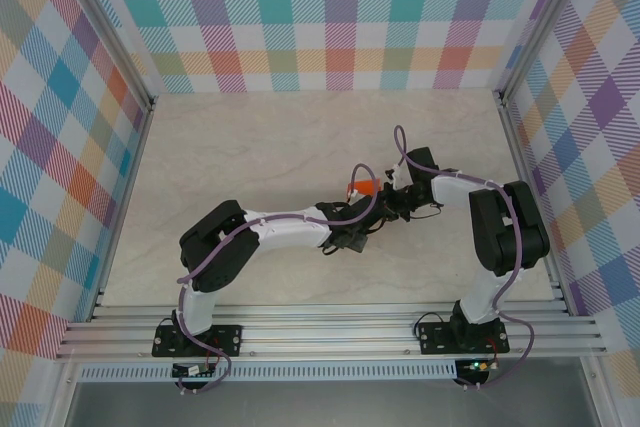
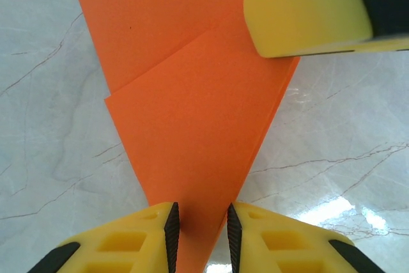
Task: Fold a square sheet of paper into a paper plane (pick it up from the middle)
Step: Fourth fold the wing at the center of the table.
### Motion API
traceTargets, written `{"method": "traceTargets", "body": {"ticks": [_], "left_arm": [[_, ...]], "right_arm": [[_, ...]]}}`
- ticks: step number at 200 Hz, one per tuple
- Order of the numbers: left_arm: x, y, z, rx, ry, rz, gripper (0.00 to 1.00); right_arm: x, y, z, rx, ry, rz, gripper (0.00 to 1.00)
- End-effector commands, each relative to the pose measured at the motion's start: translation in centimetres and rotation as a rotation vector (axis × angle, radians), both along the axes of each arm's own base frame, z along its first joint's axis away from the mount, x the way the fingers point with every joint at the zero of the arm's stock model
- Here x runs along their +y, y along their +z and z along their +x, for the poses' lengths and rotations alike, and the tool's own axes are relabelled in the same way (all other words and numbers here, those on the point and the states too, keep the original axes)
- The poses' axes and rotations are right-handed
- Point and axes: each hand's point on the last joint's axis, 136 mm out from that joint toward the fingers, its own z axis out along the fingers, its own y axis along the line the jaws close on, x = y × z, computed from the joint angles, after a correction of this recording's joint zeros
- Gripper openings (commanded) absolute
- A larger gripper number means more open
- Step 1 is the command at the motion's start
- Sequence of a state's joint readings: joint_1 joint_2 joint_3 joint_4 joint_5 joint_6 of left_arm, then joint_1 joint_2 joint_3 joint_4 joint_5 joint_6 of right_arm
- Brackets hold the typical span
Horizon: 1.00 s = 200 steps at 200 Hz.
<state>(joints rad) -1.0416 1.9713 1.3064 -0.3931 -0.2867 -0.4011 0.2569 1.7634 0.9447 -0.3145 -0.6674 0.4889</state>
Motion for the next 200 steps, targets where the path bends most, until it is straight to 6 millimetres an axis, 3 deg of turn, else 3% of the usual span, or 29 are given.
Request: {"method": "traceTargets", "body": {"ticks": [1, 64, 157, 200], "left_arm": [[0.8, -1.1, -0.6, 0.006, 0.007, 0.054, 0.29], [1.2, -1.4, -0.6, -0.007, 0.013, 0.077, 0.32], [1.8, -1.6, -0.5, -0.017, 0.020, 0.096, 0.19], [1.9, -1.0, -0.3, -0.042, 0.028, 0.086, 0.23]], "right_arm": [[0.4, 1.9, 0.5, -0.037, 0.014, 0.030, 0.13], [0.4, 1.9, 0.5, -0.032, 0.017, 0.031, 0.12], [0.4, 1.9, 0.5, -0.032, 0.021, 0.031, 0.12], [0.4, 1.9, 0.4, -0.031, 0.021, 0.029, 0.12]]}}
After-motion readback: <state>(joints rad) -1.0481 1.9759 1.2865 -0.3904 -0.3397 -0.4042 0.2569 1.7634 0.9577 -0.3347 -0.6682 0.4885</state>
